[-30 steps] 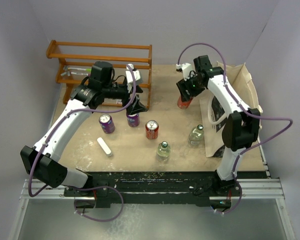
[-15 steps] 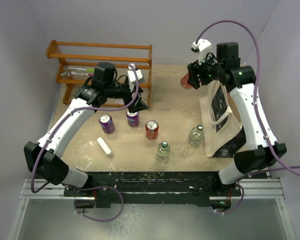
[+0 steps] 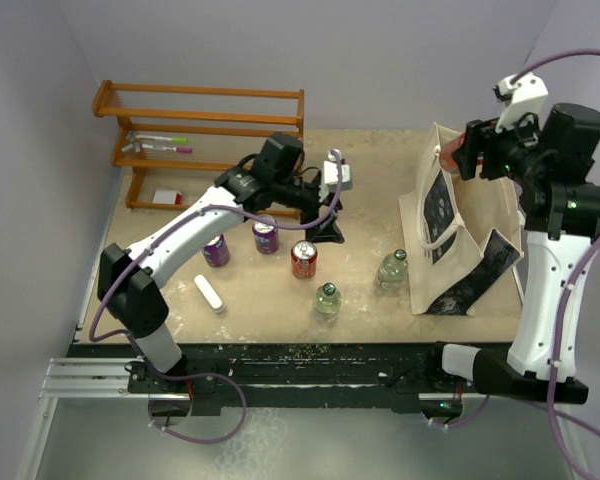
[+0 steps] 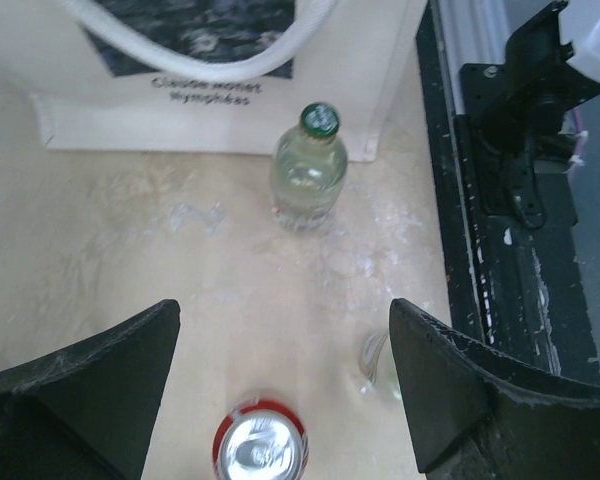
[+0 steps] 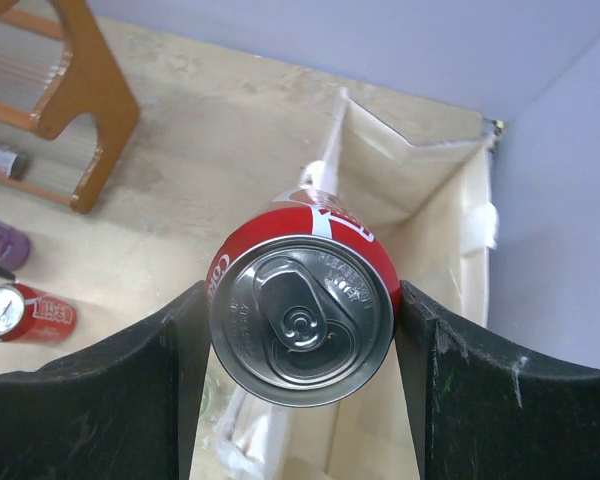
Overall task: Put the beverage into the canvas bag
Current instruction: Pick up the drink from the center of the board, then place the drink in the canvas bag.
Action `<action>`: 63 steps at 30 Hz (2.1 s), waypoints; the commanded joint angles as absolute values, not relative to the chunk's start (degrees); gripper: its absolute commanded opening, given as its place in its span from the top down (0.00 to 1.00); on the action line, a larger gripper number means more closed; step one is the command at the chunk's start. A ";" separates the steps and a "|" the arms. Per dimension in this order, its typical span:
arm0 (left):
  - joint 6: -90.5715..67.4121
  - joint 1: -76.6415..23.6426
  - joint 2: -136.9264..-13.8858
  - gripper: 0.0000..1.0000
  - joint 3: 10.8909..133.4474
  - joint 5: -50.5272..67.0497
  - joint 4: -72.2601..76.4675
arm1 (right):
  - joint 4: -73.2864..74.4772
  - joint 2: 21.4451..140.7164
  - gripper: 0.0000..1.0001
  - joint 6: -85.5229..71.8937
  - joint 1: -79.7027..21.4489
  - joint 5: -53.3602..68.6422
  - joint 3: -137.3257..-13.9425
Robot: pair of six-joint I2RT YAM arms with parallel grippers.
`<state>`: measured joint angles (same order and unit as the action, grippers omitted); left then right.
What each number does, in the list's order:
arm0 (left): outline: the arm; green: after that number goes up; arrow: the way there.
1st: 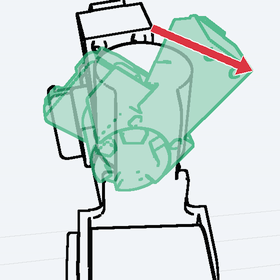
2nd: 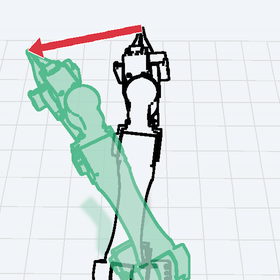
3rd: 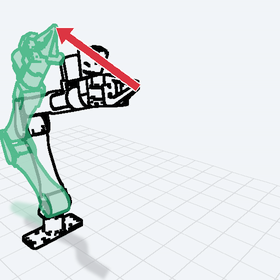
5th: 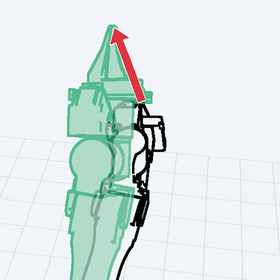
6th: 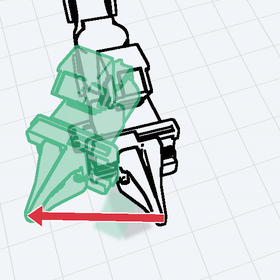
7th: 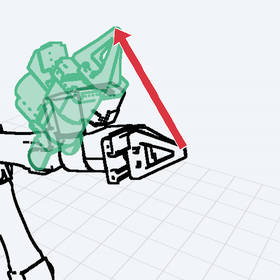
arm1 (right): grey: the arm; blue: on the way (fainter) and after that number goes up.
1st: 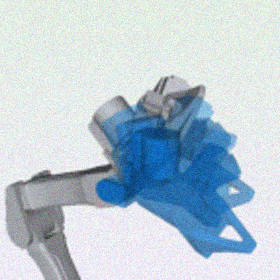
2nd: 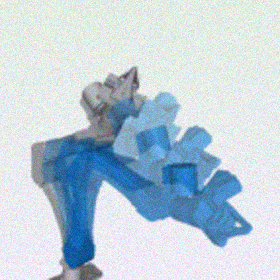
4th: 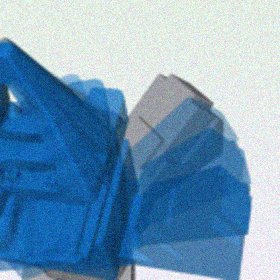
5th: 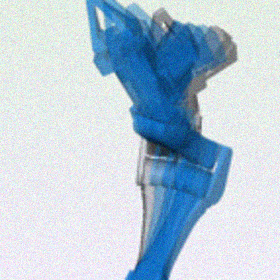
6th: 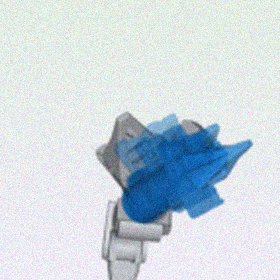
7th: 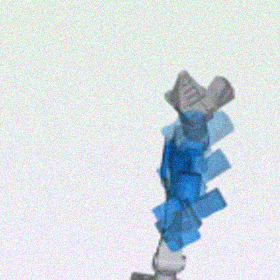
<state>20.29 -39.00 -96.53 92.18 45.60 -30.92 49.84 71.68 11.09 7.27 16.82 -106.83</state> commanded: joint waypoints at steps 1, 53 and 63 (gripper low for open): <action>15.88 -42.38 -100.51 0.12 99.38 48.80 -26.77 | 42.83 66.33 1.00 7.22 14.11 20.82 -105.68; 3.22 -59.18 -122.98 1.00 124.42 43.59 -24.34 | 43.36 81.52 1.00 17.48 17.10 10.98 -98.98; 2.69 -59.08 -120.38 1.00 120.66 45.25 -23.14 | 41.49 84.81 1.00 21.80 17.08 9.24 -95.45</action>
